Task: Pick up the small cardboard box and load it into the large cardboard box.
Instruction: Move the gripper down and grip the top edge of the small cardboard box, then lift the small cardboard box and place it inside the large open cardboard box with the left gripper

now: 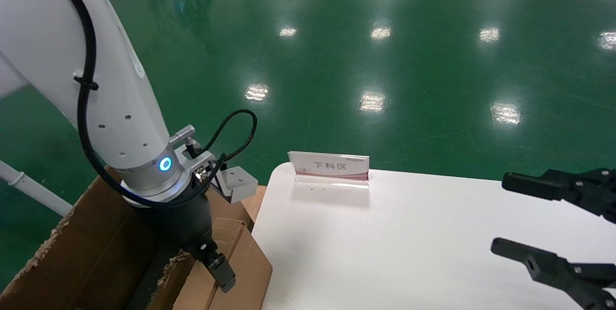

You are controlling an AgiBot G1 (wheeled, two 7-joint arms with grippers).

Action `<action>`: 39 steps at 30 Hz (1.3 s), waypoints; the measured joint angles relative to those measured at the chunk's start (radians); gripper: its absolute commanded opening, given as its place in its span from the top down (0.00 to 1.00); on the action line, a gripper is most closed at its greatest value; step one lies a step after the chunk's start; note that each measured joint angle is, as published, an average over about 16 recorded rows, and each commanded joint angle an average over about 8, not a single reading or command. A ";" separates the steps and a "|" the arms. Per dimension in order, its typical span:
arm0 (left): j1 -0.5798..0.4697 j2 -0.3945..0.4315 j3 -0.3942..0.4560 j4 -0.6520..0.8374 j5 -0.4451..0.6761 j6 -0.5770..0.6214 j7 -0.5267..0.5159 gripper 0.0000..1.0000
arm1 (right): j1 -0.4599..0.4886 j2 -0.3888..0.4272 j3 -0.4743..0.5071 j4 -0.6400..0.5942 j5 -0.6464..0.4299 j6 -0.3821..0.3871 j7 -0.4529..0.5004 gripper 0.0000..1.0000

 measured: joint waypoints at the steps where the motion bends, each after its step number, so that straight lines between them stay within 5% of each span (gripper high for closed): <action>1: 0.000 0.000 0.000 0.000 0.000 0.000 0.000 1.00 | 0.000 0.000 0.000 0.000 0.000 0.000 0.000 0.00; 20: -0.035 -0.017 -0.061 0.000 0.036 -0.002 0.053 1.00 | 0.000 0.000 0.000 0.000 0.000 0.000 0.000 0.00; 39: -0.263 -0.163 -0.353 0.000 0.224 0.038 0.290 1.00 | 0.000 0.000 0.000 0.000 0.000 0.000 0.000 0.00</action>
